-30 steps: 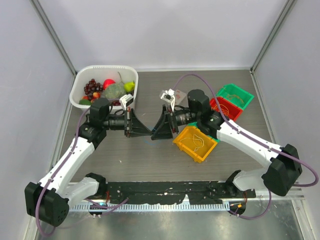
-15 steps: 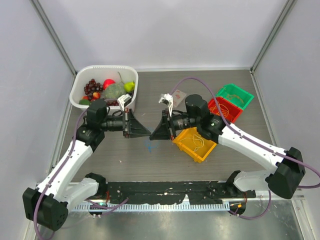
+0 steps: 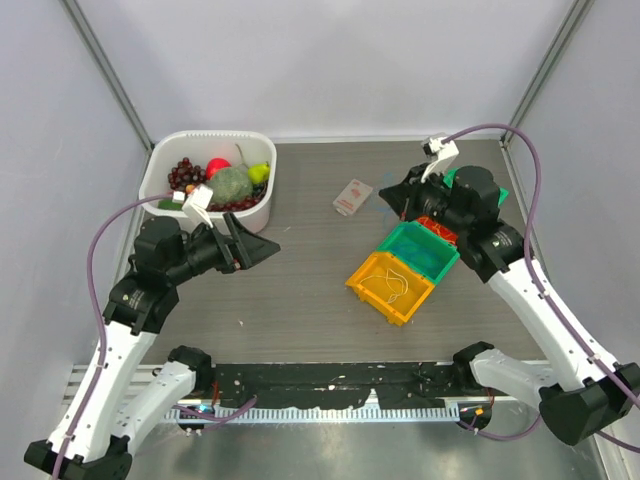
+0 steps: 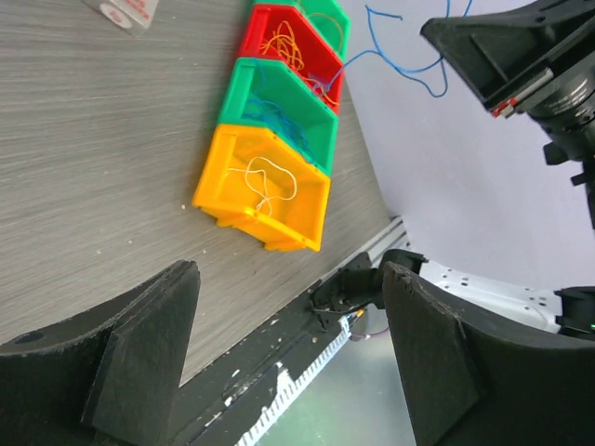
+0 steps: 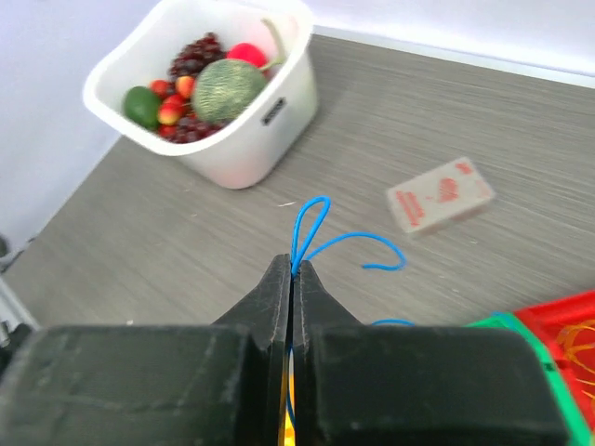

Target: Untangle the cables

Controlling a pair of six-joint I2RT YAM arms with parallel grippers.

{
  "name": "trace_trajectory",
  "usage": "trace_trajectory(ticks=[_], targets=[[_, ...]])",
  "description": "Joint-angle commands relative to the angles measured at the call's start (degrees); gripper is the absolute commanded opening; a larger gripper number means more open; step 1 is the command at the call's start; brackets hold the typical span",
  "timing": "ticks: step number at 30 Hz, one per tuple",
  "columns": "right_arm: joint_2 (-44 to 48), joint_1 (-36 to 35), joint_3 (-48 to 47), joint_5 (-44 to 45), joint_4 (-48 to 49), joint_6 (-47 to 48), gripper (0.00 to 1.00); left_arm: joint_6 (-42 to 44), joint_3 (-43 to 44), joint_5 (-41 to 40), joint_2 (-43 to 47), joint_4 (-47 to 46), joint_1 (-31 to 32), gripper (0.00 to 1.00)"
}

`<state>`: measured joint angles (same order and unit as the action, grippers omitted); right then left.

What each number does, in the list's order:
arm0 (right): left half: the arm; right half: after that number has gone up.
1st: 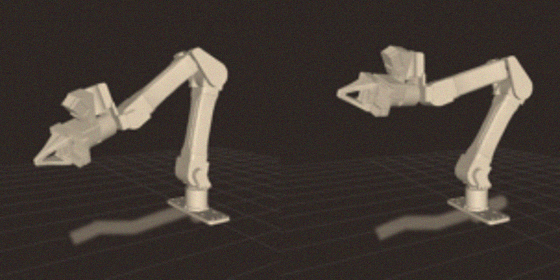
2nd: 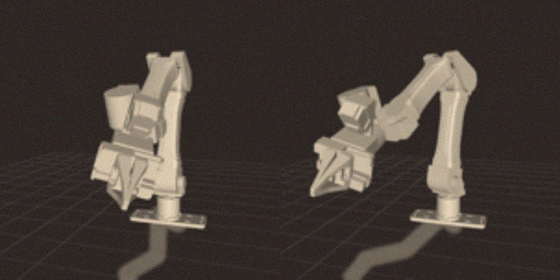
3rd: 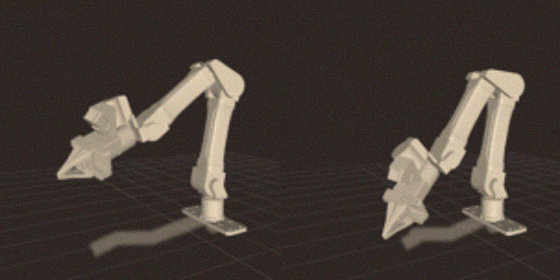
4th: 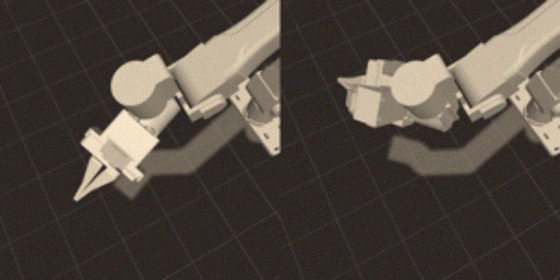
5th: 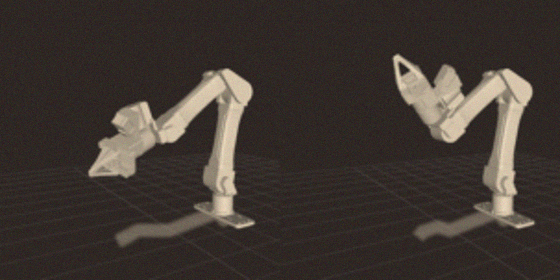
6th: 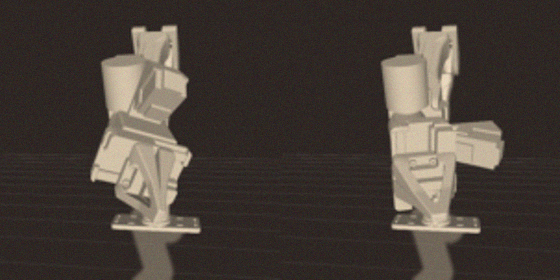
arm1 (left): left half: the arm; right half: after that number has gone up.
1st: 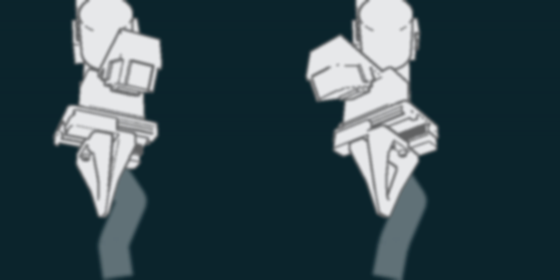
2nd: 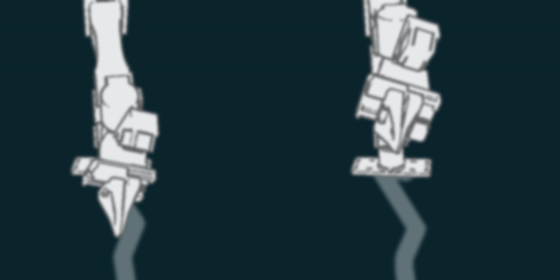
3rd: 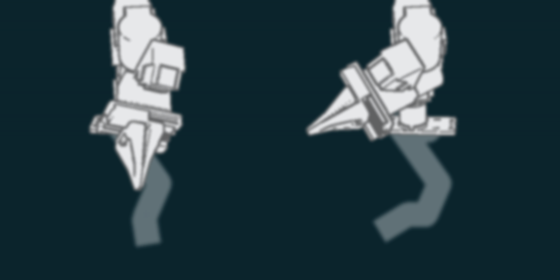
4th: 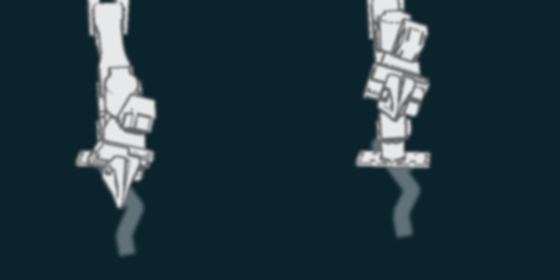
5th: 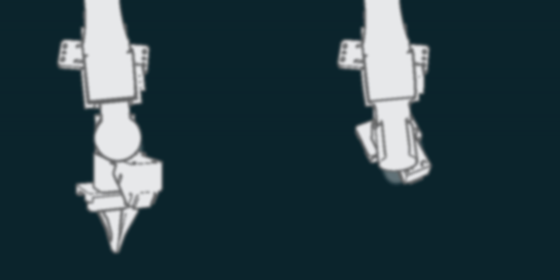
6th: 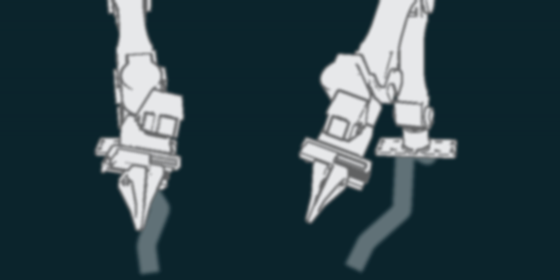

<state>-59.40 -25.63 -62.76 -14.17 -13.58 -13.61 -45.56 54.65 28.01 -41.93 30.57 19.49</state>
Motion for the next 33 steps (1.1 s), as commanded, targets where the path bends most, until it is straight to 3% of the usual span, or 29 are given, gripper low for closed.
trace_trajectory(ticks=[1, 3, 8, 16, 22, 25, 31, 33], targets=[[-1.6, 8.3, 0.5, -2.6, 0.2, 4.5, 0.01, 4.2, 1.9, -1.6, -1.0, 3.3, -0.2, 0.83], [-1.8, 10.3, 4.1, -6.2, 3.8, 5.0, 0.01, 3.6, 1.2, -0.8, -1.1, 2.7, -0.2, 0.83], [-2.6, 14.3, 12.4, -5.6, 10.6, 3.8, 0.01, 2.9, 0.4, 0.6, -1.4, 2.2, -0.2, 0.82], [-4.5, 15.5, 16.1, 6.9, -3.3, 6.7, 0.01, 2.8, 0.5, 1.9, -2.5, 1.7, -0.2, 0.82], [-13.1, 15.6, 13.4, 8.5, -12.5, 5.8, 0.02, 2.8, 1.4, 3.5, -5.3, 0.6, -0.2, 0.82], [-15.6, 15.5, 9.0, 9.9, -16.0, 5.3, 0.11, 2.9, 2.0, 4.5, -6.5, 0.5, -0.2, 0.82], [-16.4, 15.5, -1.8, 12.6, -25.2, 4.3, 0.49, 4.0, 3.2, 4.3, -7.1, 1.3, -0.2, 0.82], [-14.8, 15.5, -5.4, 14.0, -27.6, 3.7, 0.55, 4.1, 3.2, 3.9, -6.9, 1.6, -0.2, 0.83]])
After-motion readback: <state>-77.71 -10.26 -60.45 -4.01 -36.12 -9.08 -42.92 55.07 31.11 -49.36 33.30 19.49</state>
